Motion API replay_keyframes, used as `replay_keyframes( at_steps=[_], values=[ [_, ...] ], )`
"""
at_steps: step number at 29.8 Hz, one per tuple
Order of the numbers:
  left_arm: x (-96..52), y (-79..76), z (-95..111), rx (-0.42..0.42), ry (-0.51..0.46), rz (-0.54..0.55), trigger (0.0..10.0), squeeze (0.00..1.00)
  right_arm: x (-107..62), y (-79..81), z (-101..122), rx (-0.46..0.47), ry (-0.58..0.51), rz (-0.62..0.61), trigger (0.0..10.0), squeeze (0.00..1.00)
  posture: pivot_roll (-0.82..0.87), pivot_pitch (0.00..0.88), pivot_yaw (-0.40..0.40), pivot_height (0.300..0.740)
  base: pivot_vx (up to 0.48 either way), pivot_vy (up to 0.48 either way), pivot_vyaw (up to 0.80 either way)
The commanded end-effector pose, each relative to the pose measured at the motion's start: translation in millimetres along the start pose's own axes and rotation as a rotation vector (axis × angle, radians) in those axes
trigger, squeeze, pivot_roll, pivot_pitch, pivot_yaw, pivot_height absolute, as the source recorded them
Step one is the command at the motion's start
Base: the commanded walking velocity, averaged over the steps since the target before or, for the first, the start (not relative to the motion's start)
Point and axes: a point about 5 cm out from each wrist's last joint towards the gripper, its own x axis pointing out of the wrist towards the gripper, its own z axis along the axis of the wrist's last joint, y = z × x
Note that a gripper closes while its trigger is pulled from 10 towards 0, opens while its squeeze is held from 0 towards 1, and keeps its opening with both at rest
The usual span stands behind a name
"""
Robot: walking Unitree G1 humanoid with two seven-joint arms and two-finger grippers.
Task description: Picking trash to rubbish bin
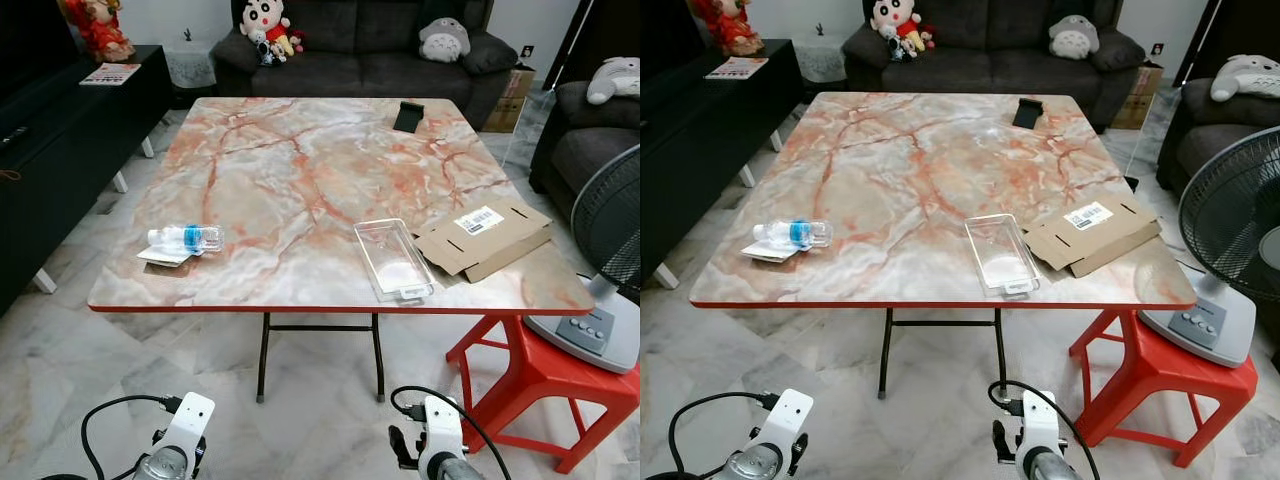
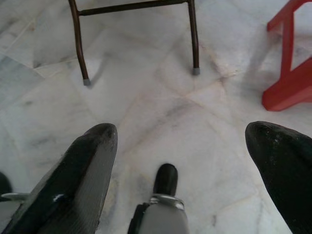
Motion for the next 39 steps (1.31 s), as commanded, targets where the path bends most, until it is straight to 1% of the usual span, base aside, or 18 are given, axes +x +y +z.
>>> replay_keyframes(
  at_steps=[1, 4, 5, 6, 8, 9, 10, 12, 14, 17, 22, 24, 26, 29, 33, 39],
  values=[
    [0.0, -7.1, -2, -0.005, 0.019, -0.013, 10.0, 0.0, -1.3, -9.8, 1, -0.003, -0.004, -0.027, 10.0, 0.0, 0.1, 0.0, -0.051, 0.74, 0.0, 0.0, 0.0],
    [0.0, -8.0, -2, -0.009, 0.02, -0.015, 10.0, 0.0, -1.5, -10.9, 1, -0.005, -0.004, -0.029, 10.0, 0.0, 0.1, 0.0, -0.051, 0.74, 0.0, 0.0, 0.0],
    [-0.7, -18.6, -3, -0.022, 0.026, -0.034, 10.0, 0.0, -2.6, -19.4, 3, -0.026, -0.012, -0.046, 10.0, 0.0, 0.1, 0.0, -0.092, 0.74, 0.0, 0.0, 0.0],
    [-0.7, -18.6, -3, -0.022, 0.026, -0.034, 10.0, 0.0, -2.6, -19.4, 3, -0.026, -0.012, -0.046, 10.0, 0.0, 0.1, 0.0, -0.092, 0.74, 0.0, 0.0, 0.0],
    [-1.6, -30.0, -3, -0.034, 0.023, -0.054, 10.0, 0.0, -3.7, -30.1, 9, -0.03, -0.023, -0.069, 10.0, 0.0, 0.09, 0.0, -0.116, 0.74, 0.0, 0.0, 0.67],
    [-1.6, -30.0, -3, -0.034, 0.023, -0.054, 10.0, 0.0, -3.7, -30.1, 9, -0.03, -0.023, -0.069, 10.0, 0.0, 0.09, 0.0, -0.116, 0.74, 0.0, 0.0, 0.8],
    [-2.3, -34.0, -5, -0.024, 0.025, -0.061, 10.0, 0.0, -3.8, -33.0, 11, -0.032, -0.027, -0.074, 10.0, 0.0, 0.08, 0.0, -0.133, 0.74, 0.0, 0.0, 0.63],
    [-2.8, -36.1, -6, -0.025, 0.033, -0.063, 10.0, 0.0, -3.8, -34.3, 12, -0.019, -0.026, -0.071, 10.0, 0.0, 0.08, 0.0, -0.137, 0.74, 0.0, -0.251, 0.0],
    [-2.6, -36.5, -5, -0.045, 0.029, -0.059, 10.0, 0.0, -3.3, -36.8, 20, -0.042, -0.045, -0.07, 10.0, 0.0, 0.06, 0.0, -0.131, 0.74, 0.0, -0.261, 0.0],
    [-2.2, -35.4, -3, -0.036, 0.024, -0.059, 10.0, 0.0, -3.5, -40.4, 24, -0.031, -0.063, -0.082, 10.0, 0.0, 0.05, 0.0, -0.133, 0.74, 0.0, -0.261, 0.0],
    [-1.0, -28.5, -1, -0.019, 0.019, -0.047, 10.0, 0.0, -5.1, -43.4, 18, -0.036, -0.047, -0.094, 10.0, 0.0, 0.07, 0.0, -0.126, 0.74, 0.0, -0.259, 0.0],
    [-0.9, -27.7, -1, -0.018, 0.018, -0.045, 10.0, 0.0, -5.3, -43.2, 17, -0.036, -0.044, -0.094, 10.0, 0.0, 0.07, 0.0, -0.126, 0.74, 0.0, -0.259, 0.0],
    [-1.0, -23.7, -2, -0.017, 0.02, -0.034, 10.0, 0.0, -5.3, -40.2, 12, -0.029, -0.031, -0.094, 10.0, 0.0, 0.07, 0.0, -0.127, 0.74, 0.0, -0.259, 0.73],
    [-1.1, -22.0, -3, -0.024, 0.023, -0.029, 10.0, 0.0, -4.8, -37.5, 12, -0.021, -0.03, -0.084, 10.0, 0.0, 0.07, 0.0, -0.121, 0.74, 0.0, -0.259, 0.8],
    [-1.2, -22.8, -4, -0.017, 0.025, -0.033, 10.0, 0.0, -4.0, -34.1, 12, -0.002, -0.037, -0.082, 10.0, 0.0, 0.07, 0.006, -0.106, 0.74, 0.0, -0.262, 0.0],
    [-1.3, -24.6, -4, -0.013, 0.024, -0.039, 10.0, 0.0, -4.2, -31.8, 8, -0.007, -0.026, -0.078, 10.0, 0.0, 0.07, 0.011, -0.104, 0.74, 0.0, -0.261, 0.0]
  ],
)
